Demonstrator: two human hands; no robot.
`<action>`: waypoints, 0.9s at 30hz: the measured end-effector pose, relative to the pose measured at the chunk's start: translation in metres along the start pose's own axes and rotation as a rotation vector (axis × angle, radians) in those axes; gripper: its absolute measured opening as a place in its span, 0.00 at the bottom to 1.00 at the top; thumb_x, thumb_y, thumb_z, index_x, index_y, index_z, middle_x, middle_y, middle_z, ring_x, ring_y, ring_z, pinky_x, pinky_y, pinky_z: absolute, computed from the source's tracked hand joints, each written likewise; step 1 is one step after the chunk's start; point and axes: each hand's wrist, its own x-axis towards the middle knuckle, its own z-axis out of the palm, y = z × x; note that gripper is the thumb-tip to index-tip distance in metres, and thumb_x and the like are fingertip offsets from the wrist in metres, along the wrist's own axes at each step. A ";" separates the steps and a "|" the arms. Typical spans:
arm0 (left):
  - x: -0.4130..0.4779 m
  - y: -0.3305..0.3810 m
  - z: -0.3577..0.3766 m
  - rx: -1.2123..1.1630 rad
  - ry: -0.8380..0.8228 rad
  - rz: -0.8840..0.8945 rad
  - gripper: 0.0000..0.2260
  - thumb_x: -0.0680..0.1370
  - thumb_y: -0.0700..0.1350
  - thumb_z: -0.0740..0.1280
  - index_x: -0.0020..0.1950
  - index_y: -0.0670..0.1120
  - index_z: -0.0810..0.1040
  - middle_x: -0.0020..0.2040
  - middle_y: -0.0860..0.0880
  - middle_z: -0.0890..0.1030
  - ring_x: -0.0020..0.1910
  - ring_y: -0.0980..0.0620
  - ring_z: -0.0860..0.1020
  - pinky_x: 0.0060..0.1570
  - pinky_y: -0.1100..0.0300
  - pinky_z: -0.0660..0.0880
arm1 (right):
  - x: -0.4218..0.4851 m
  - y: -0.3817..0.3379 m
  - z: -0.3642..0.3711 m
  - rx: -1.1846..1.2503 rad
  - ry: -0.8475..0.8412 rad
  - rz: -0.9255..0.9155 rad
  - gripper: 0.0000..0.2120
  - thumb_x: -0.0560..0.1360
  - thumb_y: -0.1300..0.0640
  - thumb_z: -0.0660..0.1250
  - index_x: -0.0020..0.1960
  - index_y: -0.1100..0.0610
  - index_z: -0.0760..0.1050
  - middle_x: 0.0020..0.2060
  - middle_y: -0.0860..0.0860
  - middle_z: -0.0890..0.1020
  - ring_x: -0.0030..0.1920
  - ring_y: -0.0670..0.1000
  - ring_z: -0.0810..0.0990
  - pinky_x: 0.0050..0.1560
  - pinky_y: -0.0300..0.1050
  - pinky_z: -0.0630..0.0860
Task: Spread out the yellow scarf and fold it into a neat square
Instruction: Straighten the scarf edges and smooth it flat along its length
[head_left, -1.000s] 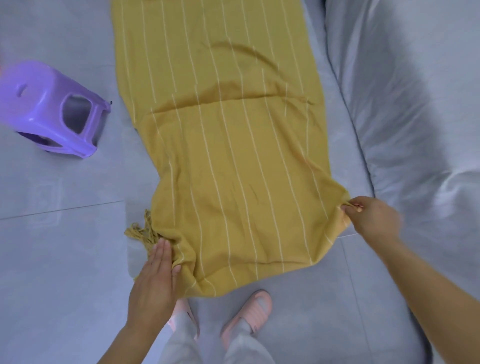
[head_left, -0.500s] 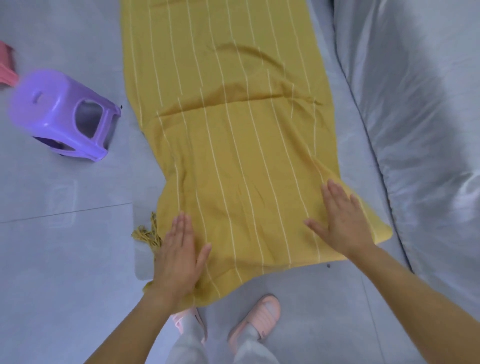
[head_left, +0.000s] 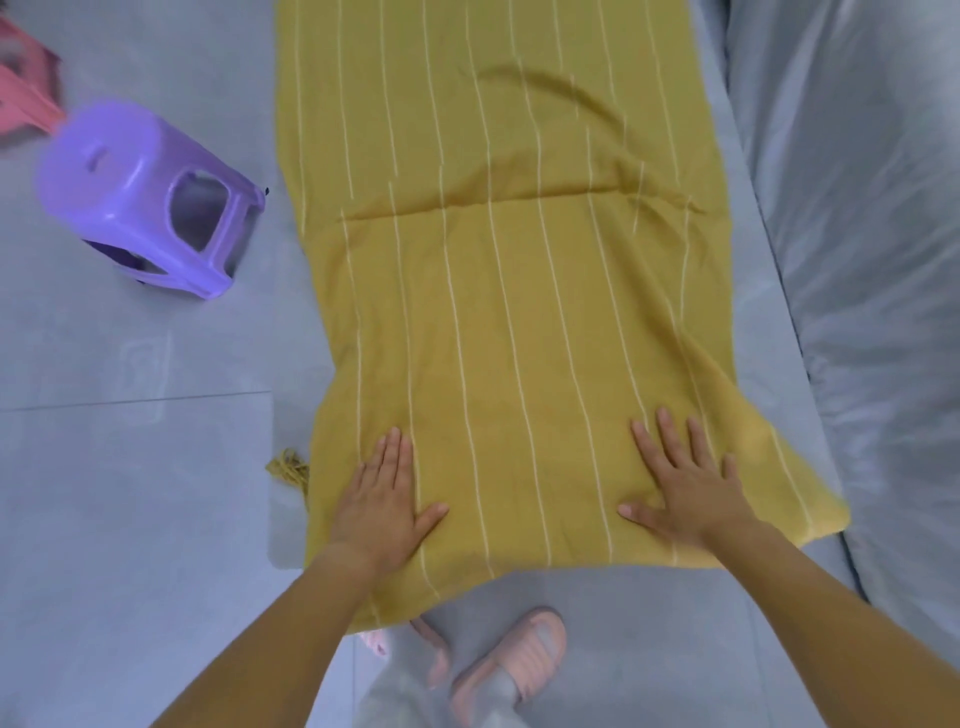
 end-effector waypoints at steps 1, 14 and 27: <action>-0.001 -0.001 -0.003 -0.013 0.014 0.012 0.48 0.65 0.73 0.29 0.74 0.42 0.34 0.74 0.48 0.33 0.75 0.51 0.39 0.73 0.55 0.42 | -0.001 0.001 -0.002 0.011 -0.014 -0.001 0.47 0.69 0.27 0.56 0.70 0.39 0.25 0.69 0.43 0.25 0.73 0.54 0.30 0.72 0.64 0.46; 0.111 -0.087 -0.124 -0.025 0.205 -0.053 0.40 0.72 0.65 0.34 0.76 0.40 0.44 0.77 0.43 0.45 0.76 0.49 0.45 0.72 0.53 0.44 | 0.035 0.038 -0.091 0.065 0.333 0.228 0.40 0.69 0.28 0.32 0.75 0.49 0.38 0.75 0.45 0.42 0.76 0.47 0.46 0.73 0.57 0.44; 0.222 -0.070 -0.148 -0.045 0.090 0.000 0.40 0.76 0.66 0.45 0.75 0.40 0.37 0.77 0.44 0.39 0.76 0.49 0.40 0.74 0.54 0.43 | 0.174 -0.028 -0.168 0.229 0.209 0.179 0.32 0.77 0.35 0.44 0.76 0.44 0.40 0.76 0.47 0.43 0.76 0.56 0.43 0.72 0.60 0.53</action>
